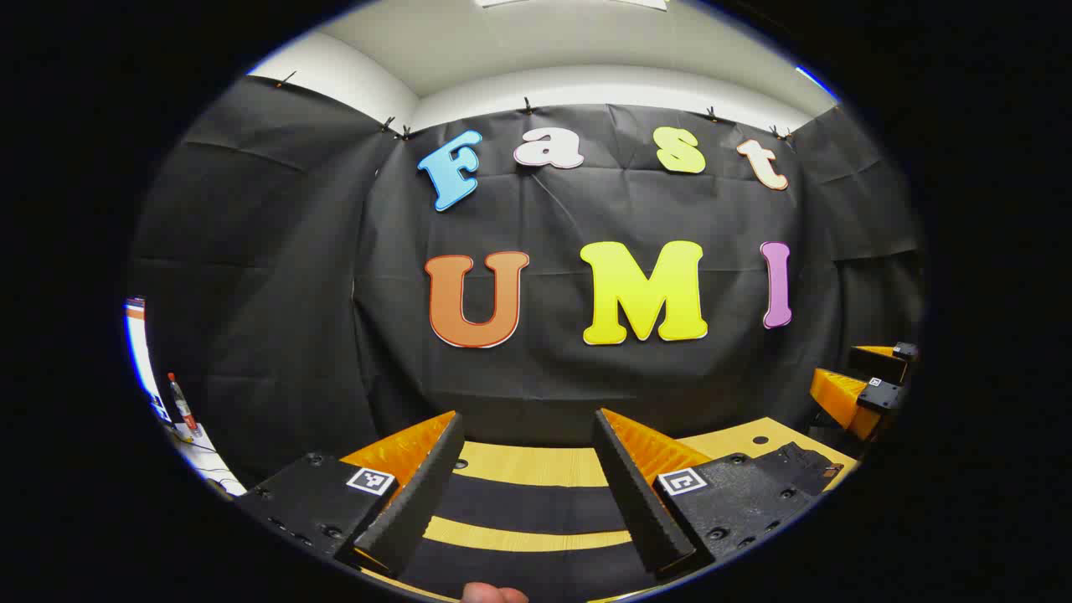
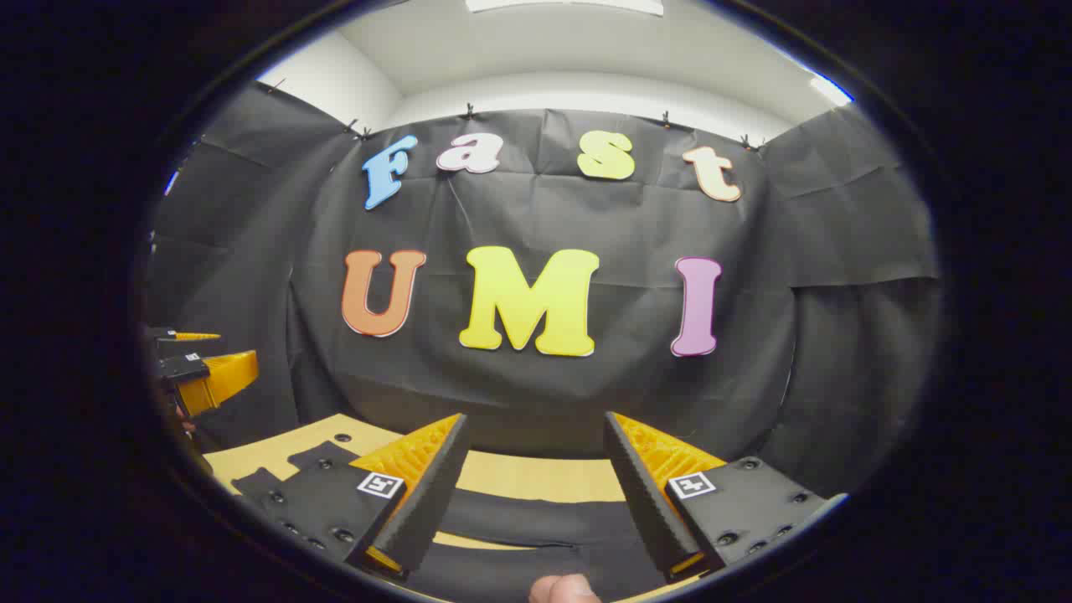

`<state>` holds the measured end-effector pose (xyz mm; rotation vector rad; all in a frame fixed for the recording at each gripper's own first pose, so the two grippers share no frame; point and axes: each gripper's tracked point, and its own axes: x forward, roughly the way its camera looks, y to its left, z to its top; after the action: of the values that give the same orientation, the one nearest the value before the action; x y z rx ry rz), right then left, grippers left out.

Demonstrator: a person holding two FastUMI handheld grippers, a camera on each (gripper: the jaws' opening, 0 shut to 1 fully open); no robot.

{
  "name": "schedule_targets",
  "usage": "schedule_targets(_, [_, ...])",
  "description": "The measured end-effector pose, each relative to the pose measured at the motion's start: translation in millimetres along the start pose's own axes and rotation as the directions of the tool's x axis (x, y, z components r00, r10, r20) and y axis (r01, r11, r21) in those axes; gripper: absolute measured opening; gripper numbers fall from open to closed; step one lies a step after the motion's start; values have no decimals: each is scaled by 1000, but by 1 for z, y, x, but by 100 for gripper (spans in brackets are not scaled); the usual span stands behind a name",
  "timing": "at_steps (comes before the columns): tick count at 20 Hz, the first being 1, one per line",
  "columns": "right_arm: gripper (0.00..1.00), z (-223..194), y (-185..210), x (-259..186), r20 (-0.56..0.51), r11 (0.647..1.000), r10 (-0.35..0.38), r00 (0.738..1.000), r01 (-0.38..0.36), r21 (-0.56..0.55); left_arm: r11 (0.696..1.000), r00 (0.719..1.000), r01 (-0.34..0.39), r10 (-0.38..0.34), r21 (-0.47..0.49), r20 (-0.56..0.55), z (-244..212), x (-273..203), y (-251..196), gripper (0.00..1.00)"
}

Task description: Grasp the waist and the cuffs of the jeans and fold them to make the two legs overlap; first hold the waist and fold one-third of the jeans toward the cuffs, then hold the cuffs and fold the remaining one-third in the same direction to finish folding.

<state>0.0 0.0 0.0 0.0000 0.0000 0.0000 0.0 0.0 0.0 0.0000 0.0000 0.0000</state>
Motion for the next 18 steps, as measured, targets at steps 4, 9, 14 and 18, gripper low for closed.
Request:
schedule_targets(4, [99, 2, 2, 5, 5, 1000, 9, 1000, -9, -1, 1000, 1000, -6, 6, 0, -10, -2, 5, 3, 98])
schedule_targets(9, [99, 5, -1, 11, 12, 1000, 12, 1000, -12, -2, 1000, 1000, -7, 7, -8, -20, -4, 8, 1, 98])
schedule_targets(14, [99, 5, -4, 14, 10, 1000, 16, 1000, -16, -1, 1000, 999, -14, 14, -13, -33, -6, 9, 1, 100])
schedule_targets(18, [99, 5, -7, 18, 8, 1000, 16, 1000, -16, 0, 1000, 999, -18, 18, -2, -35, -5, 13, 2, 100])
